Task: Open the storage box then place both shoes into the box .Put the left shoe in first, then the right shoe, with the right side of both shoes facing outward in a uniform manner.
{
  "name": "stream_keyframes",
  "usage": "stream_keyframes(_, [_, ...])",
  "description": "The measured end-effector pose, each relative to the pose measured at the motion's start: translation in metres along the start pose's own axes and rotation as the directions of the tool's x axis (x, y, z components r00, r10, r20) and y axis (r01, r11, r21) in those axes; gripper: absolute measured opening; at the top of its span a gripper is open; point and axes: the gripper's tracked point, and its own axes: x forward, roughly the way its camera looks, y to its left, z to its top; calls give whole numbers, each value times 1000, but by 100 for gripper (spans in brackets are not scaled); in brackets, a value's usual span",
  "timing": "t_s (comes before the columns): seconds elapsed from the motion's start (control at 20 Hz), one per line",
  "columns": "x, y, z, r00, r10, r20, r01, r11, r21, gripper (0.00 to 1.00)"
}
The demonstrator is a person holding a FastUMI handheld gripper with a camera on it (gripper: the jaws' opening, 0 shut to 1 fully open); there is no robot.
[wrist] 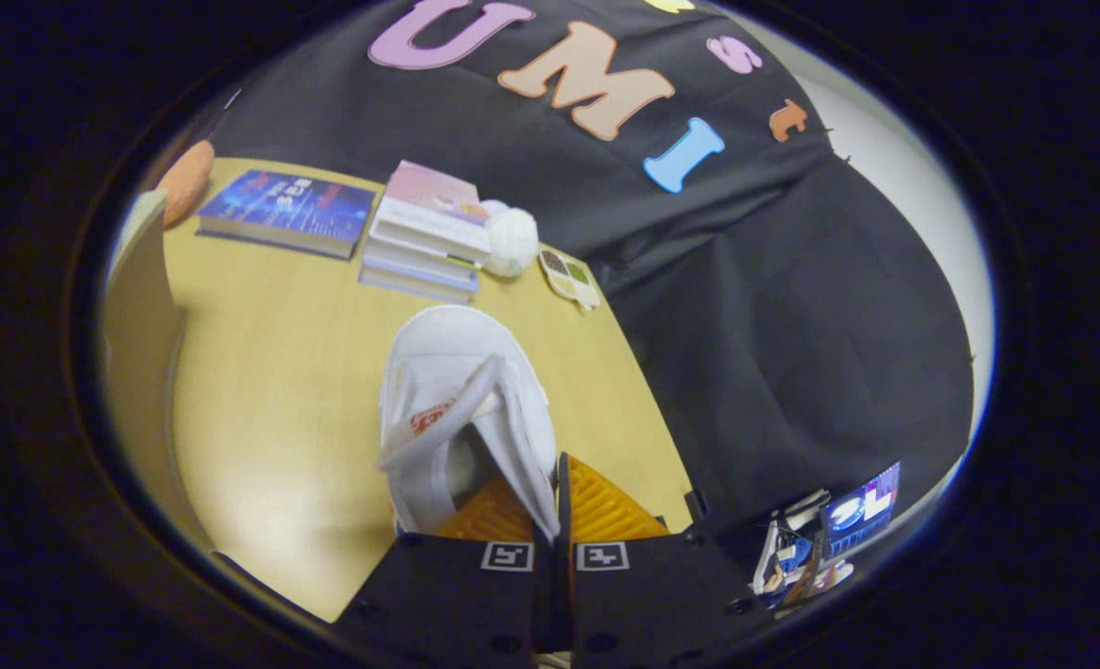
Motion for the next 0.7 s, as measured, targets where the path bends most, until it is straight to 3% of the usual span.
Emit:
stream_keyframes(0.2, [-60, 13, 60, 996, 0, 84, -6, 997, 73, 3])
stream_keyframes(0.45, [-132, 51, 115, 986, 79, 145, -96, 989, 112, 3])
stream_keyframes(0.7, [-180, 121, 133, 957, 237, 170, -273, 931, 241, 3])
